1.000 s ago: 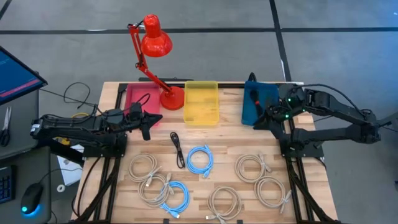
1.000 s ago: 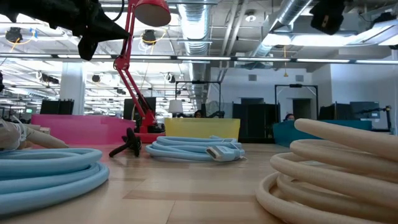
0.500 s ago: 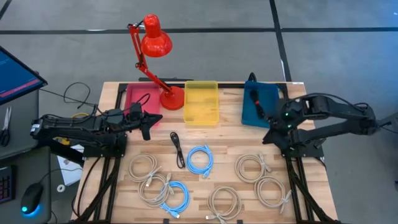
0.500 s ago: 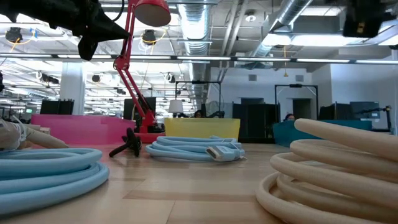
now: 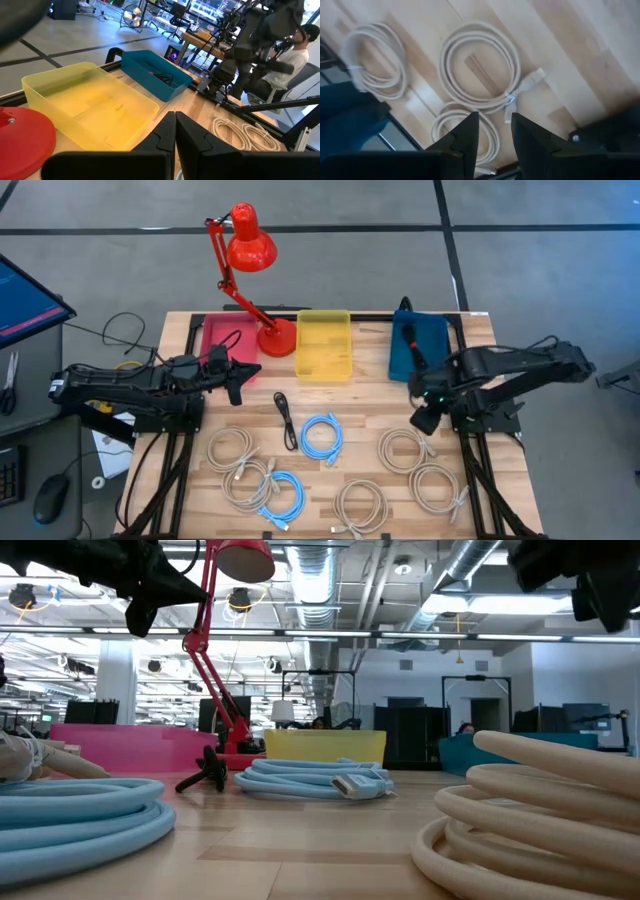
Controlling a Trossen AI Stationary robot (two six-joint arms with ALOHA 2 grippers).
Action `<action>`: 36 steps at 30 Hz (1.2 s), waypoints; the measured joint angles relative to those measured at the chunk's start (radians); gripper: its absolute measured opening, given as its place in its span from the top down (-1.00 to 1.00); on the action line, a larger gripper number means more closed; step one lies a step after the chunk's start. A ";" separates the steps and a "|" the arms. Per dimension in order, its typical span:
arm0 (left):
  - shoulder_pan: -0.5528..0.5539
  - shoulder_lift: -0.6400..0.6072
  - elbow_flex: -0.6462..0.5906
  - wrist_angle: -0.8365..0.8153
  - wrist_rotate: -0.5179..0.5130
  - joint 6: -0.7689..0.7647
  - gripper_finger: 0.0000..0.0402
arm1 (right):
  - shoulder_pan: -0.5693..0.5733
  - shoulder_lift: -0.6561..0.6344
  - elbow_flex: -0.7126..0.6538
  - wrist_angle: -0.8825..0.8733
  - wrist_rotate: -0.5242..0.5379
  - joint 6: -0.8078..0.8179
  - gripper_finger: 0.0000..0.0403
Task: Sort HDMI cables
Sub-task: Put the light brown HDMI cable into the yellow bin
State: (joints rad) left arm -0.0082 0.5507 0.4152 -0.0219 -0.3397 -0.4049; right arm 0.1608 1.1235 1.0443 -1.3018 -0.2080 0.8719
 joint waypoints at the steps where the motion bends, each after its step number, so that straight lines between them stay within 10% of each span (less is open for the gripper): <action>1: 0.000 0.000 0.000 0.000 0.000 0.000 0.95 | 0.016 0.024 0.000 0.000 0.002 0.013 0.47; 25: 0.000 0.000 -0.002 -0.004 0.000 0.008 0.95 | 0.202 0.479 -0.002 0.106 0.215 0.046 -0.16; 36: 0.000 0.000 -0.002 -0.005 0.000 0.008 0.95 | 0.201 0.613 -0.021 0.189 0.220 -0.093 -0.04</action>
State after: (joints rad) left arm -0.0078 0.5507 0.4129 -0.0269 -0.3396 -0.3969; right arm 0.3618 1.7360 1.0228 -1.1132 0.0125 0.7784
